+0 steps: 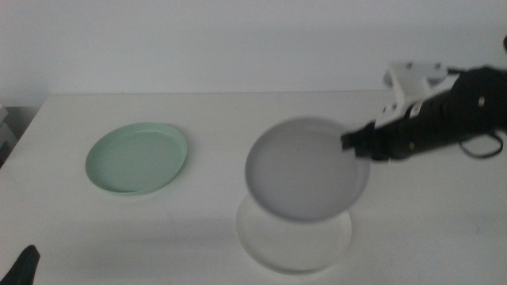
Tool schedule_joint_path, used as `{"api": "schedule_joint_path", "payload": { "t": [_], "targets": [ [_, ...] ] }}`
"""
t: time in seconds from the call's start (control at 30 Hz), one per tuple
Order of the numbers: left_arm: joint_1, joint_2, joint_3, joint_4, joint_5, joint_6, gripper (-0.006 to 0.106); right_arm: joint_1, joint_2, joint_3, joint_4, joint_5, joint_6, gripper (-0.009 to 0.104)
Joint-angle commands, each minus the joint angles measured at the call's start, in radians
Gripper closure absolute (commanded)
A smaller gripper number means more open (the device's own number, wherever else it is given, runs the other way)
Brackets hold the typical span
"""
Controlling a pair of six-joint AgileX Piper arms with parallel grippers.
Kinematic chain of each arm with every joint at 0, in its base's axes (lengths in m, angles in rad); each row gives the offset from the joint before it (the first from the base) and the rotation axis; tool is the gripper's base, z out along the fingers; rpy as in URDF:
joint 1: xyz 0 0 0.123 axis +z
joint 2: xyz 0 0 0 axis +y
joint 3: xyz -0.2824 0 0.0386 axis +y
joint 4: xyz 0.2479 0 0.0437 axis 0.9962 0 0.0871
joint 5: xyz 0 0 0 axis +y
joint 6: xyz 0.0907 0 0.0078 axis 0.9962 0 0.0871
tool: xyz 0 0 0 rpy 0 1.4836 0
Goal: Stack the three bowls on top of each other.
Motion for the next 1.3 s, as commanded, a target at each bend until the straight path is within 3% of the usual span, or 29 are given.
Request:
{"api": "schedule_joint_path", "payload": {
  "t": [0.0,0.57,0.7,1.0,1.27],
  "targets": [
    [0.001,-0.013,-0.006,-0.004,-0.076,-0.009,0.026,0.027,-0.058,0.034,0.032,-0.063,-0.008,0.096],
    [0.001,-0.013,-0.006,-0.004,-0.076,-0.009,0.026,0.101,0.015,0.145,0.074,-0.120,-0.008,0.095],
    [0.001,-0.013,-0.006,-0.004,-0.076,-0.009,0.026,0.101,0.022,0.143,0.074,-0.129,-0.008,0.085],
    [0.001,-0.013,-0.006,-0.004,-0.076,-0.009,0.026,0.099,-0.021,0.095,0.081,-0.063,-0.014,0.046],
    [0.001,-0.013,-0.006,-0.004,-0.076,-0.009,0.026,0.098,-0.313,0.095,0.053,0.020,-0.116,0.041]
  ]
}}
